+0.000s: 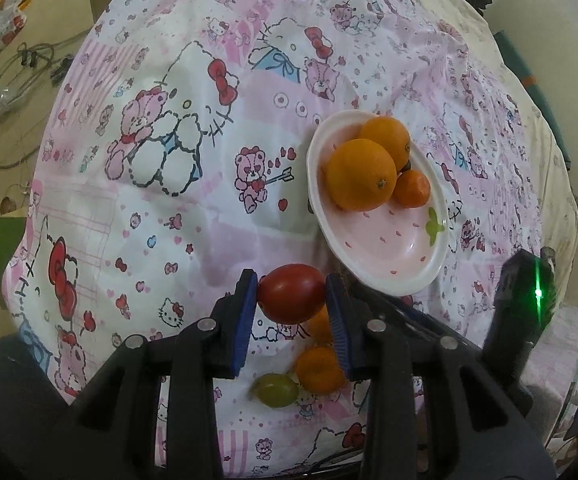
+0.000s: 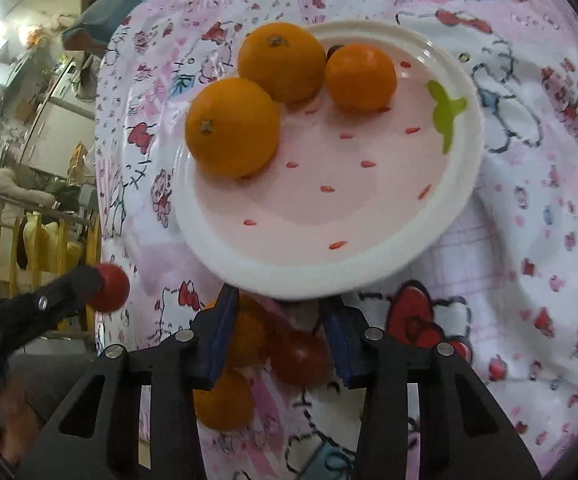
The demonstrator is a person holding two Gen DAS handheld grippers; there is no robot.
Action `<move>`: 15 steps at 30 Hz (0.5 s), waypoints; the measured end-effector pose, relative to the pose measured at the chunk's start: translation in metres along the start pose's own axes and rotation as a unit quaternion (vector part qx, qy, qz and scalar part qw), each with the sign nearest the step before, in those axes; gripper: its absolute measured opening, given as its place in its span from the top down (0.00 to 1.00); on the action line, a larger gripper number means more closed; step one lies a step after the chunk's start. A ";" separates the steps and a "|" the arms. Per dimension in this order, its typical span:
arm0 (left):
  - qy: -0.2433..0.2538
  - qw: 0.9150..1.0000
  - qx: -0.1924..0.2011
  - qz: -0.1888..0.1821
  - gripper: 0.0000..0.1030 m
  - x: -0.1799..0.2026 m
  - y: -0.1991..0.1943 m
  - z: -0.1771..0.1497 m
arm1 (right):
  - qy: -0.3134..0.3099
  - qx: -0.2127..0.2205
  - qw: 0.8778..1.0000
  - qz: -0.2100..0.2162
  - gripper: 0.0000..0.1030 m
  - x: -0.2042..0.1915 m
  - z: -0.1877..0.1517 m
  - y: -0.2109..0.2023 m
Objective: Organize fruits
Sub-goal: 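Grasp a dark grape with the right tool while left holds the tomato up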
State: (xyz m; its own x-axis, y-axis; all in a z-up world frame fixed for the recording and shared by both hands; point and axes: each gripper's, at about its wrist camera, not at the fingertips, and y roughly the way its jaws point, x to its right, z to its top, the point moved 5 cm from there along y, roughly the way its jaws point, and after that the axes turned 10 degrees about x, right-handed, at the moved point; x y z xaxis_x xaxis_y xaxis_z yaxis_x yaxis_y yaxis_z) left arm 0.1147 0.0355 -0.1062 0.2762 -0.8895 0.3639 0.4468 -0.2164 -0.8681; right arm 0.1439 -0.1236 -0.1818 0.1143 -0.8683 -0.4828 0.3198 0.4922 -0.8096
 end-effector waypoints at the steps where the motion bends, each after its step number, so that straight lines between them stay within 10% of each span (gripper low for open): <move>1: -0.001 1.000 -0.001 -0.001 0.70 0.000 0.000 0.000 | -0.008 0.002 1.000 -0.006 0.58 -0.002 0.000 0.001; 15: -0.008 1.000 0.002 0.003 0.70 -0.003 0.000 0.001 | 0.030 0.013 0.999 0.032 0.64 0.002 -0.006 -0.006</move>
State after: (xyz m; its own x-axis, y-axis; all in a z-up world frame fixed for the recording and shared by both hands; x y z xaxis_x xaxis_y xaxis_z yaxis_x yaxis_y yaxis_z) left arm 0.1146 0.0387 -0.1072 0.2920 -0.8842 0.3646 0.4479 -0.2104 -0.8690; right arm 0.1368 -0.1284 -0.1796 0.0793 -0.8292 -0.5533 0.3374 0.5446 -0.7678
